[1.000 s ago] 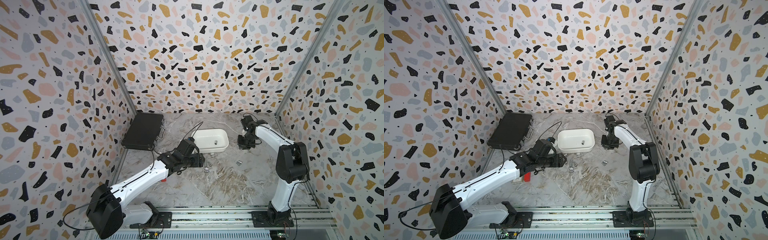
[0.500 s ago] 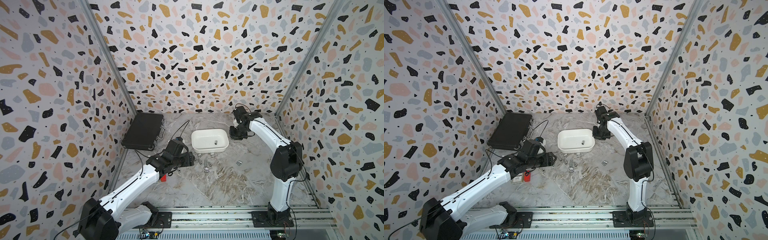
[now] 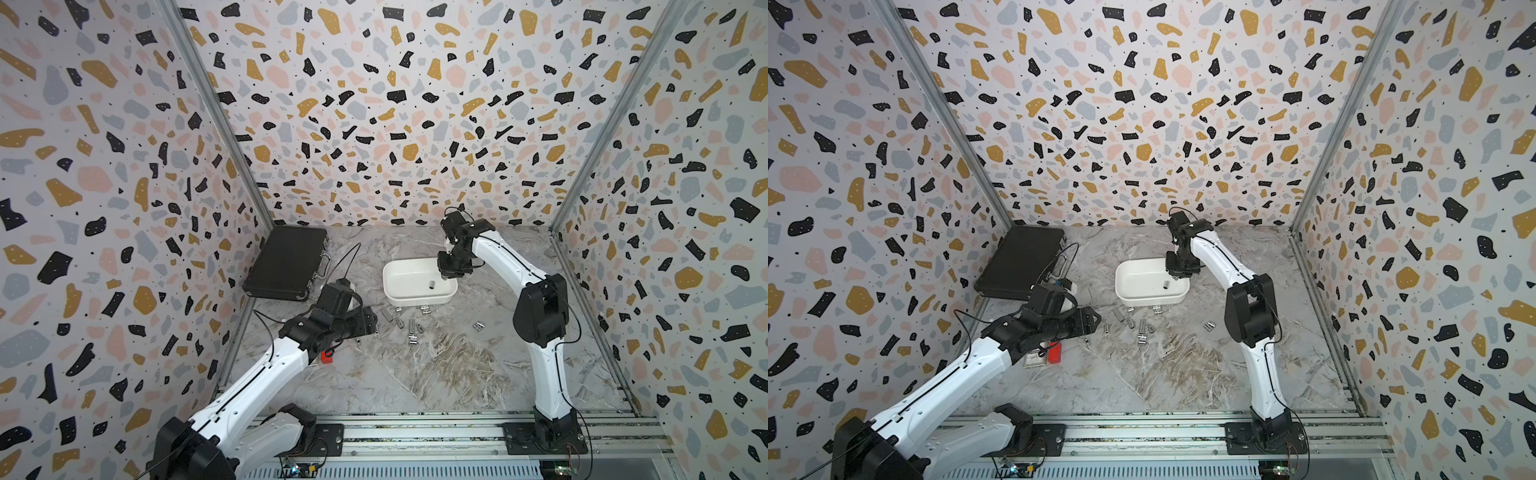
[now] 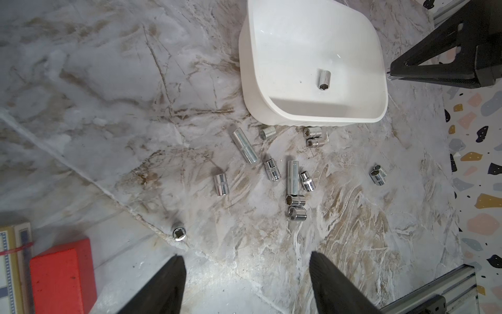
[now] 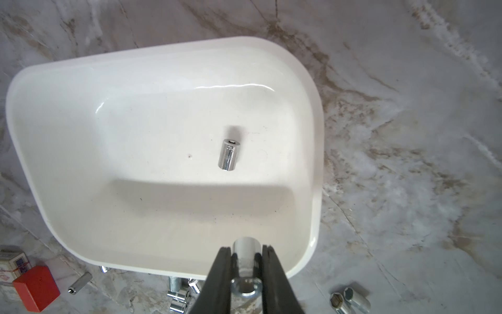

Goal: Put the socket on the desktop into the storage box
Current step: Place the socket head in the storage box.

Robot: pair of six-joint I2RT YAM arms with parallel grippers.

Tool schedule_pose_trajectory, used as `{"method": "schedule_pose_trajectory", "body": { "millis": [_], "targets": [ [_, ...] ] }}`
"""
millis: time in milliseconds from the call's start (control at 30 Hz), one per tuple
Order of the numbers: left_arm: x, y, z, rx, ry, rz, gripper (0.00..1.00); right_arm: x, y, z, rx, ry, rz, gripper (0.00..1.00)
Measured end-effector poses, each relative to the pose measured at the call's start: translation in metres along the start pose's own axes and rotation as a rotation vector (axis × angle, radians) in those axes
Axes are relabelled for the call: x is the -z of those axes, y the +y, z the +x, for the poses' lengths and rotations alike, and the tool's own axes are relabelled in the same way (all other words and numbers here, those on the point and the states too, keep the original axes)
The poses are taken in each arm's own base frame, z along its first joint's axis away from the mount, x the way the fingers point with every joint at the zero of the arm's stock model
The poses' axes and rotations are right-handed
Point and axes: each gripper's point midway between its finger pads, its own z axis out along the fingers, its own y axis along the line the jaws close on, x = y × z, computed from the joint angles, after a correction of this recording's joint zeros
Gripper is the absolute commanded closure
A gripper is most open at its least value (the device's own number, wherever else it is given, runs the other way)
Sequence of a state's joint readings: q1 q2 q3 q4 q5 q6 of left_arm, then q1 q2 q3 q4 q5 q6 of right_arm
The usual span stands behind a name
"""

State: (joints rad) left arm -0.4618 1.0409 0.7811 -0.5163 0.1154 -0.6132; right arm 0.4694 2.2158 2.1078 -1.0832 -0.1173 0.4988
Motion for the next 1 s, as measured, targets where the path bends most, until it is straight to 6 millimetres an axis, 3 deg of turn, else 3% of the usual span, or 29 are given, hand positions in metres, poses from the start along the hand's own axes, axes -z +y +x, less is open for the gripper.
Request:
{"method": "schedule_pose_trajectory", "body": {
  "millis": [567, 1000],
  "targets": [
    [-0.004, 0.009, 0.013, 0.017, 0.034, -0.006, 0.24, -0.044, 0.009, -0.019, -0.013, 0.033, -0.001, 0.82],
    [-0.004, 0.01, 0.015, 0.019, 0.038, -0.009, 0.24, -0.048, 0.01, -0.02, -0.02, 0.037, -0.007, 0.67]
  ]
}}
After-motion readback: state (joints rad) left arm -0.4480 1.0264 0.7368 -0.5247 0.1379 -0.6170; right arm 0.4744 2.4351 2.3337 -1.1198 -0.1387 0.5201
